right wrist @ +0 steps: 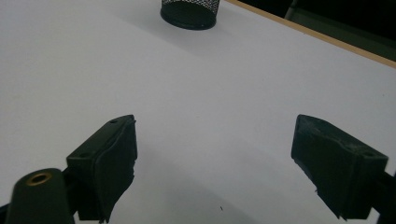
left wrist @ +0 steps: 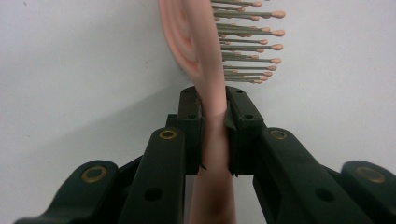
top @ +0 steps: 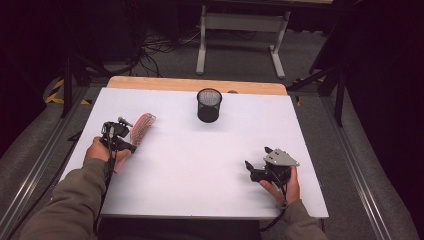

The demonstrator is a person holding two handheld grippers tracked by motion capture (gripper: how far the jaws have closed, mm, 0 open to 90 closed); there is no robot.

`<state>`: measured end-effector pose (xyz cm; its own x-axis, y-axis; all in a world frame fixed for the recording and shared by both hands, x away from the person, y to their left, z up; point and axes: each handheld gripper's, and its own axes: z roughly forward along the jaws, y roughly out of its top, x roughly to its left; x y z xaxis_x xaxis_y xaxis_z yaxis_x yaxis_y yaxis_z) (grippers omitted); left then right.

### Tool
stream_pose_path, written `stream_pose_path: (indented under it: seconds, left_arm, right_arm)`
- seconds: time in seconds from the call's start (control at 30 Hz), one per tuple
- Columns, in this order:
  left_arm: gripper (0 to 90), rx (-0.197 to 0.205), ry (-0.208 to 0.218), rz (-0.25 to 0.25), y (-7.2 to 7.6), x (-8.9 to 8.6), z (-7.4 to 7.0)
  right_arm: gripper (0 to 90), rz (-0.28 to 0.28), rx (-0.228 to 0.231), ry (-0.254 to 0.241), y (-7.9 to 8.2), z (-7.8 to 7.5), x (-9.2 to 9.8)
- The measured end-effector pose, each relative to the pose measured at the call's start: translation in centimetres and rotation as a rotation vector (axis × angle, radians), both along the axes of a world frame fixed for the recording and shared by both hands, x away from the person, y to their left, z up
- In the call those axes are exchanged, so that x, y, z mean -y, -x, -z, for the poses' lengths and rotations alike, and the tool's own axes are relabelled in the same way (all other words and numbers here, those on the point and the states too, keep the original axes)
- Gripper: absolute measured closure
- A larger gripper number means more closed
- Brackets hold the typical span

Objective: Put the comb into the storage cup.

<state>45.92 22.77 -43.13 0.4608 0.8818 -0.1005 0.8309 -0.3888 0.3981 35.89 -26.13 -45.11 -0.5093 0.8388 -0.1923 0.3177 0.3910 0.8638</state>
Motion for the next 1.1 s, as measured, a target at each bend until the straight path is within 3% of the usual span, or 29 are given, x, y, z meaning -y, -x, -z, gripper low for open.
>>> stream_pose_path:
  seconds: [0.1,0.13,0.2,0.27,0.3,0.47,0.57,0.63,0.73,0.77,0.97,1.0,1.07,1.1]
  left_arm:
    - [78.7,0.025,0.018,-0.005,0.2,-0.1,-0.1]
    - [78.8,0.067,0.023,-0.001,0.4,-0.2,-0.4]
    - [78.8,0.064,0.047,0.011,0.6,-0.3,-0.5]
    - [78.9,0.092,0.036,0.015,0.8,-0.2,-0.7]
    - [78.9,0.113,0.052,0.023,0.9,-0.3,-0.9]
    - [79.0,0.140,0.098,0.031,1.2,-0.6,-1.2]
    - [78.9,0.127,0.134,0.056,1.3,-0.8,-1.1]
    - [78.9,0.127,0.157,0.046,1.4,-1.0,-0.7]
    - [78.7,0.108,0.261,0.024,1.7,-1.7,0.1]
    - [78.7,0.072,0.320,0.028,1.7,-2.2,0.8]
    - [73.7,0.090,0.305,-0.005,1.9,-2.8,1.6]
    - [70.4,0.077,0.215,-0.010,1.7,-2.6,1.7]
    - [67.0,0.079,0.216,0.008,1.6,-2.7,1.7]
    - [67.3,0.072,0.189,0.026,1.5,-2.5,1.5]
  right_arm:
    - [15.0,-0.001,0.003,0.001,0.0,0.0,0.0]
    - [15.0,-0.001,0.005,0.000,0.1,0.0,0.0]
    - [15.0,0.001,0.006,-0.001,0.0,0.0,0.0]
    - [15.0,0.003,0.008,0.000,0.1,-0.1,0.0]
    - [15.0,0.002,0.008,-0.001,0.0,-0.1,0.0]
    - [15.0,0.003,0.006,0.004,0.0,0.0,-0.1]
    - [15.0,0.004,0.005,0.004,0.0,0.1,0.0]
    - [15.0,0.002,0.003,0.005,0.0,0.1,-0.1]
    - [14.9,-0.003,0.001,0.003,0.0,0.1,-0.1]
    - [14.9,-0.001,0.000,0.004,0.0,0.1,-0.1]
    - [14.8,0.004,-0.003,0.008,-0.1,0.2,-0.1]
    - [14.8,0.004,-0.003,0.010,0.0,0.2,-0.1]
    - [14.8,0.004,-0.004,0.010,0.0,0.2,-0.2]
    - [14.8,0.004,-0.004,0.010,0.0,0.2,-0.2]
